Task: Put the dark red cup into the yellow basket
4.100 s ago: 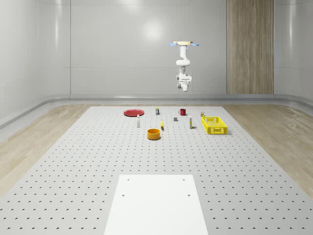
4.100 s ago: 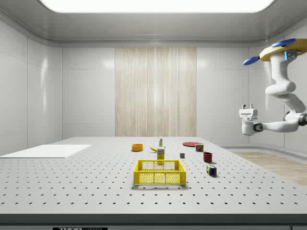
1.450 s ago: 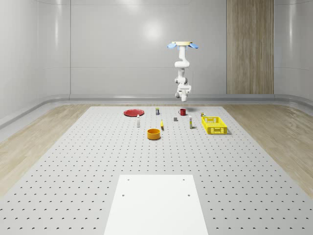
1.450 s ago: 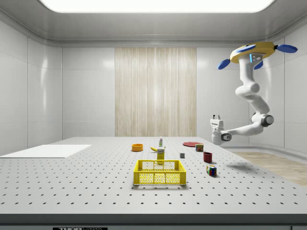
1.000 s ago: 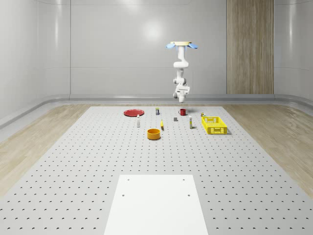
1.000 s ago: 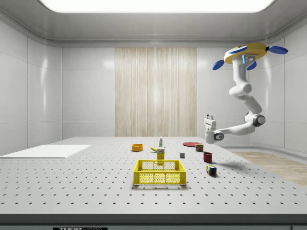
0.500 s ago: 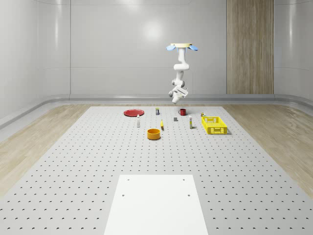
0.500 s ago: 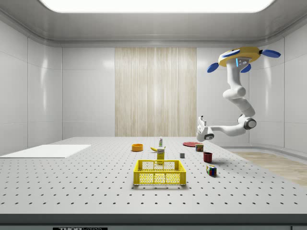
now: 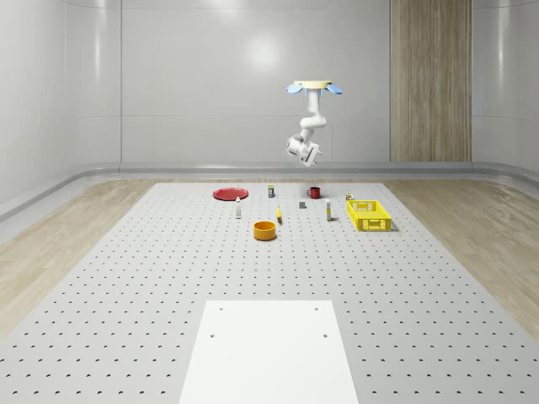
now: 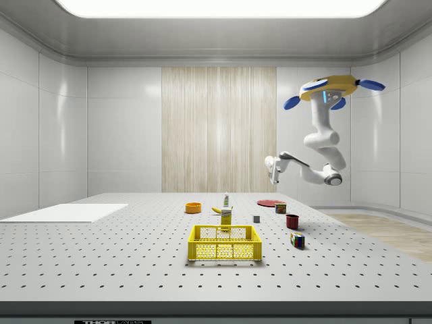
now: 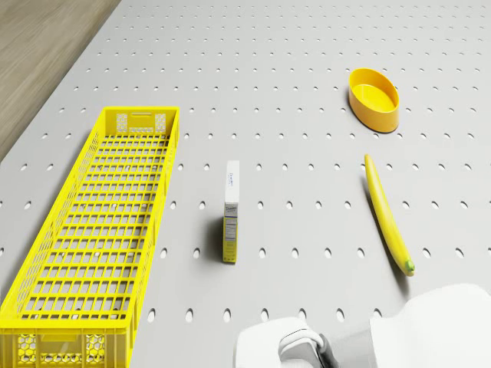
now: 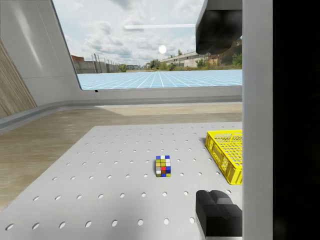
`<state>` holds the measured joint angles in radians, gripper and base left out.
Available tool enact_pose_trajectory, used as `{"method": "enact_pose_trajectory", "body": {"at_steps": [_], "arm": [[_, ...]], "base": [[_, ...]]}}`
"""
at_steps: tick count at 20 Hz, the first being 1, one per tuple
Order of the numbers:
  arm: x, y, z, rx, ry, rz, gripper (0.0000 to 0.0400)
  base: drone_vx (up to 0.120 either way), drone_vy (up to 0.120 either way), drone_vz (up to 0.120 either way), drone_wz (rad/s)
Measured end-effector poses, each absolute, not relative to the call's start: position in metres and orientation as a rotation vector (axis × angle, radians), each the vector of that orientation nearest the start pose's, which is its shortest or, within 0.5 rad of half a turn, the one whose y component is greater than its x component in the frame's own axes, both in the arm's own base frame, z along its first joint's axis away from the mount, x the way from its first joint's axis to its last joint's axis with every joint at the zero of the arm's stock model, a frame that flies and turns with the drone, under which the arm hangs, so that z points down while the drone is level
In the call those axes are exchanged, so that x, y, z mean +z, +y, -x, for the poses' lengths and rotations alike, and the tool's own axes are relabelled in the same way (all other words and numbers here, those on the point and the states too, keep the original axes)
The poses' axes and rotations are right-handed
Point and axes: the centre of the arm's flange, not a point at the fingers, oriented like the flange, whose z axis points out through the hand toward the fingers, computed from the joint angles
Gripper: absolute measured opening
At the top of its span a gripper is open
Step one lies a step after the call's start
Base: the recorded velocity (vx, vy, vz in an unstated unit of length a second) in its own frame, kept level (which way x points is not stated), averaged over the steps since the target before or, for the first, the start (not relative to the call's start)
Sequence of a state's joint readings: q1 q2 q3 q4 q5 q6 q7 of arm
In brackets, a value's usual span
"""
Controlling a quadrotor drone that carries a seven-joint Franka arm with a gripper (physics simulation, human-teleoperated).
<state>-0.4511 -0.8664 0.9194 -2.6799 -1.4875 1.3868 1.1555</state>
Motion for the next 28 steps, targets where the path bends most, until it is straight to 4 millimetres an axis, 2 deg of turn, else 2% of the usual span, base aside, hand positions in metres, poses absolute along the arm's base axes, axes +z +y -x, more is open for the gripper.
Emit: {"method": "enact_pose_trajectory", "body": {"at_steps": [4,9,13,21,28], "arm": [[0.503,0.045,-0.307,0.781,-0.198,-0.446,0.04],[0.493,0.019,-0.307,0.786,-0.084,-0.183,0.04],[0.492,0.009,-0.307,0.786,-0.043,-0.089,0.04],[0.491,0.002,-0.307,0.784,-0.012,-0.021,0.04],[0.491,0.0,-0.307,0.784,-0.005,-0.006,0.04]], "base": [[0.11,0.0,-0.11,0.0],[0.0,0.0,-0.008,0.0],[-0.12,0.0,0.0,0.0],[-0.12,0.0,-0.115,0.0],[-0.017,0.0,-0.109,0.0]]}}
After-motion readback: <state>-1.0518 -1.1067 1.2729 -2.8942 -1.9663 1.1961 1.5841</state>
